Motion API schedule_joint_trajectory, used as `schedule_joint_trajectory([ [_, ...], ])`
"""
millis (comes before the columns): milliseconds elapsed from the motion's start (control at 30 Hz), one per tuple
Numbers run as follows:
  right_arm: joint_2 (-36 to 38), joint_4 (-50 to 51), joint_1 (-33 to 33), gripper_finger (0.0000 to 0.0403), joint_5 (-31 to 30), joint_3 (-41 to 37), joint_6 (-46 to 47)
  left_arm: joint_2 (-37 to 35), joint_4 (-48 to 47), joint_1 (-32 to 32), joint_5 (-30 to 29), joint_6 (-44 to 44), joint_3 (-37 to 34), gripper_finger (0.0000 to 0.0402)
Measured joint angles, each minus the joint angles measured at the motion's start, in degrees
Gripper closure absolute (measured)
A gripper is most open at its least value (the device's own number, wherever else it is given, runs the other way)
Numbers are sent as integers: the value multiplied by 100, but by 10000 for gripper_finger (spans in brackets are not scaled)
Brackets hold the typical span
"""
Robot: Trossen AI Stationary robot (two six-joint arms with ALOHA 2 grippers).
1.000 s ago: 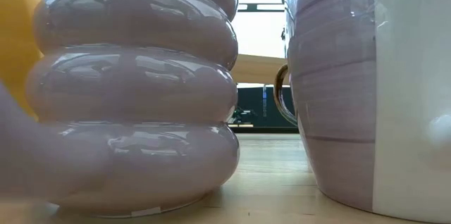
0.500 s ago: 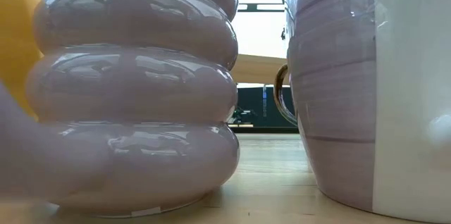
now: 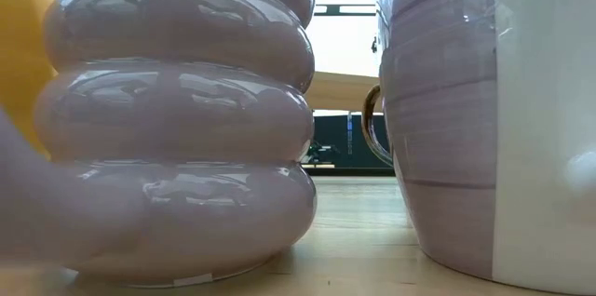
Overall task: Place coffee mugs
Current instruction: Put the blue-brown mug on the shelf
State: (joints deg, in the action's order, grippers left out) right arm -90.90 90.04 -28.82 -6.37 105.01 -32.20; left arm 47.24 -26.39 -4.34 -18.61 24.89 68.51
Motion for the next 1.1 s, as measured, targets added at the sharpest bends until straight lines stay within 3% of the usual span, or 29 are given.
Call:
schedule_joint_trajectory([
  [367,334,-2,327,243,-51,0,403,0,2,0,0,-3,0,251],
  [533,541,-4,607,243,-666,0,903,69,-100,0,97,211,4,251],
  [700,760,-130,954,243,-922,0,1575,238,-599,0,695,633,7,251],
  [933,1000,-576,1645,243,-715,0,2675,709,-1021,-32,2235,1207,4,251],
  [1100,976,-809,2314,243,-551,2,3380,1101,-1022,-229,2442,1204,4,251],
])
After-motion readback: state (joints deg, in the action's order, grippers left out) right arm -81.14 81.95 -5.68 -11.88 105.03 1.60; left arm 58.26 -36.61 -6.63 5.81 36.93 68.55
